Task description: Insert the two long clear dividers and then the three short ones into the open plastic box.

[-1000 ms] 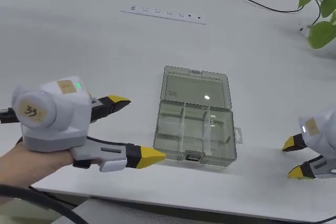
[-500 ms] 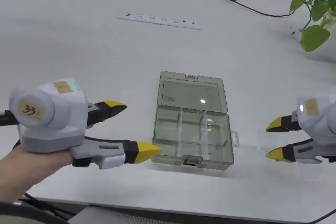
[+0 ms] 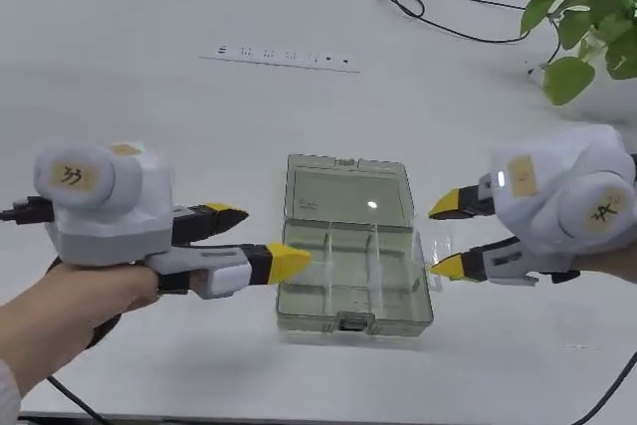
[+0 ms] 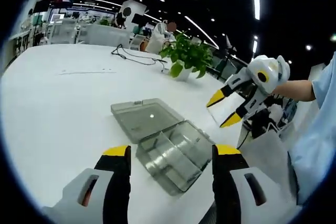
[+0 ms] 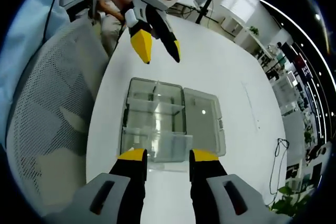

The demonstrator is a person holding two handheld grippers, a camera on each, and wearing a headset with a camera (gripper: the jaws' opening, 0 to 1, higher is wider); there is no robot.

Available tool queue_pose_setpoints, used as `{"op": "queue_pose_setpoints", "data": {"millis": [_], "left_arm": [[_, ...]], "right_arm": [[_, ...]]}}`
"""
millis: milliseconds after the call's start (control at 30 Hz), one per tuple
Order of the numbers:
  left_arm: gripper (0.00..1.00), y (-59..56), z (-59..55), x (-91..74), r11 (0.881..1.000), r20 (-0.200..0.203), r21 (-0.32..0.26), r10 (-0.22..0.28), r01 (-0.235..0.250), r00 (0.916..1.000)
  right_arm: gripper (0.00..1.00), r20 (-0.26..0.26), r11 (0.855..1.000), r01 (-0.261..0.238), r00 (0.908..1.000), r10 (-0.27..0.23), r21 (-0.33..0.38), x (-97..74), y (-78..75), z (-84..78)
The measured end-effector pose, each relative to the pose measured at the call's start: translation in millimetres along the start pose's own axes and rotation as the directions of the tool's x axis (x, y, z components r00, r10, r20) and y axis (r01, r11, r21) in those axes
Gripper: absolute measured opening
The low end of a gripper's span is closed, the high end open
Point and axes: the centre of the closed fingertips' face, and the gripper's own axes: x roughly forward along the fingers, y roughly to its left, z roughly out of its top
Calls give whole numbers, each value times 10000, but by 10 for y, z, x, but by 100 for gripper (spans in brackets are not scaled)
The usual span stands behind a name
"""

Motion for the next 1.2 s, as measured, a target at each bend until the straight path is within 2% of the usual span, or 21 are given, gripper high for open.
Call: {"op": "queue_pose_setpoints", "data": {"millis": [133, 233, 300, 333, 367, 400, 467, 600, 700, 867, 900, 1000, 1200], "left_arm": [[59, -138, 72, 119, 9973, -98, -542, -497, 491, 9987], [57, -162, 99, 189, 9932, -122, -1034, -560, 544, 9984], [48, -206, 144, 228, 9803, 88, -1811, -789, 792, 9968], [46, -227, 182, 250, 9670, 264, -2366, -904, 941, 9956], [45, -253, 189, 260, 9562, 257, -2726, -1037, 1067, 9943], [43, -246, 217, 276, 9524, 361, -2856, -1003, 1065, 9943], [38, -260, 254, 298, 9480, 445, -2950, -1115, 1197, 9928], [30, -291, 243, 350, 9346, 262, -3293, -1331, 1343, 9908], [23, -350, 229, 371, 9137, 228, -3740, -1620, 1586, 9865], [15, -420, 219, 375, 8957, 255, -4044, -1909, 1848, 9813], [13, -424, 221, 376, 8944, 302, -4056, -1930, 1885, 9807], [9, -422, 236, 370, 8783, 545, -4357, -1928, 1971, 9797], [5, -445, 202, 362, 8664, 544, -4519, -2111, 2126, 9759]], "right_arm": [[32, -38, 9967, 177, 9998, -181, -795, -5, -61, 158], [32, 40, 9936, 342, 9994, -340, -1075, 7, -97, 258], [32, -21, 9898, 549, 9984, -557, -1316, 32, -143, 298], [32, 15, 9894, 605, 9981, -609, -1319, 49, -157, 328], [32, 34, 9882, 649, 9979, -650, -1391, 60, -166, 346], [32, 5, 9865, 688, 9976, -695, -1484, 73, -171, 359], [32, -108, 9782, 844, 9961, -881, -1897, 95, -192, 387], [32, -70, 9763, 830, 9963, -861, -2001, 137, -172, 467], [32, -62, 9679, 935, 9952, -976, -2334, 162, -160, 531], [32, 100, 9652, 953, 9954, -957, -2437, 175, -129, 616], [32, 90, 9649, 951, 9954, -958, -2448, 179, -127, 621], [32, 102, 9669, 901, 9959, -903, -2386, 184, -109, 630], [32, 220, 9692, 884, 9961, -856, -2300, 184, -87, 658]]}}
